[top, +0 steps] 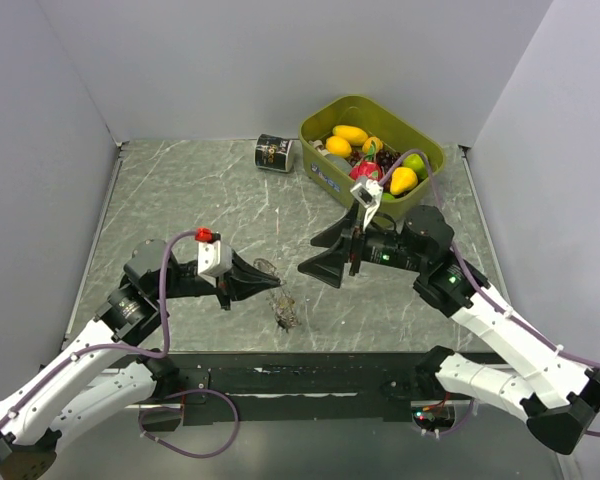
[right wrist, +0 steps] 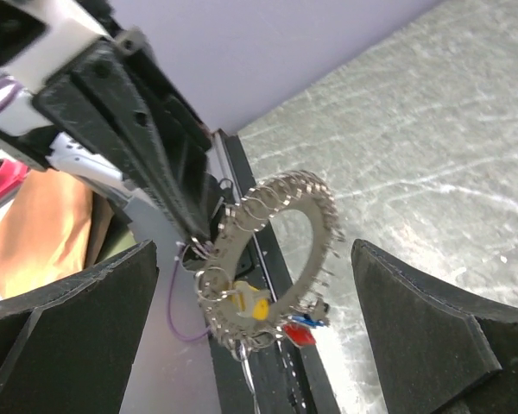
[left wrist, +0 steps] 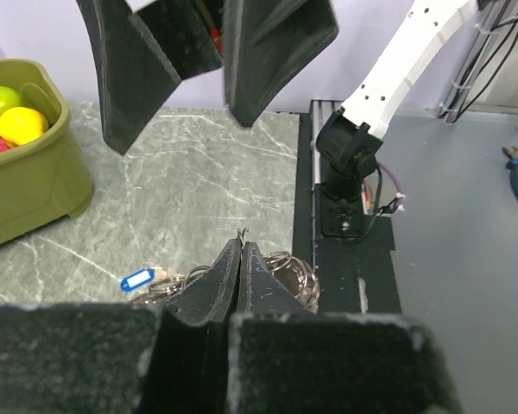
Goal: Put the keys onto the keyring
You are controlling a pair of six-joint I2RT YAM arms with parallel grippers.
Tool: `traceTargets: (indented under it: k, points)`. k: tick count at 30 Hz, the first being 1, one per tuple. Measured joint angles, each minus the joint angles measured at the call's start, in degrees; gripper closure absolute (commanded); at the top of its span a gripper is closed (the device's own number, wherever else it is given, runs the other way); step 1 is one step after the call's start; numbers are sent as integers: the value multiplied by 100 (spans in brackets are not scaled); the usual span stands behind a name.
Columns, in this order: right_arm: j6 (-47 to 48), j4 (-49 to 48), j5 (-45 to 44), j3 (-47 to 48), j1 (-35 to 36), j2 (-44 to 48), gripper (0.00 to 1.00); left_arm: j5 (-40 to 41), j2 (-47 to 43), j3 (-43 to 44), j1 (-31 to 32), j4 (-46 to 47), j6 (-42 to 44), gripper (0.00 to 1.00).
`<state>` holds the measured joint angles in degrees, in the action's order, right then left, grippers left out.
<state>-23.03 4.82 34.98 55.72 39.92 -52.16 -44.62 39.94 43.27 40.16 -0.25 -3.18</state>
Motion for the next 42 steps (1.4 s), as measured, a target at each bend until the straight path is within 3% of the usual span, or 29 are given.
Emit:
traceTargets:
  k: [5, 13, 24, 25, 33, 39, 42]
  points:
    - [46, 369, -404, 42, 0, -249, 0, 81, -42, -92, 0, -22, 107, 99]
    - [-61, 1388, -1871, 243, -236, -1019, 0, 146, -168, -184, 0, -146, 168, 99]
    - [-603, 2420, -3058, 243, -599, -2555, 3, 396, -457, -282, 0, -160, 210, 99]
    - [-651, 2503, -3189, 243, -610, -2710, 9, 402, -461, -293, 0, -155, 210, 99]
    - [-942, 2704, -3873, 247, -671, -3560, 18, 407, -601, -439, 0, -162, 210, 99]
    - [-1058, 2719, -4000, 433, -713, -4197, 25, 413, -695, -472, 0, -173, 210, 99]
    - [-1062, 2686, -3995, 570, -754, -4470, 34, 442, -748, -472, 0, -177, 210, 99]
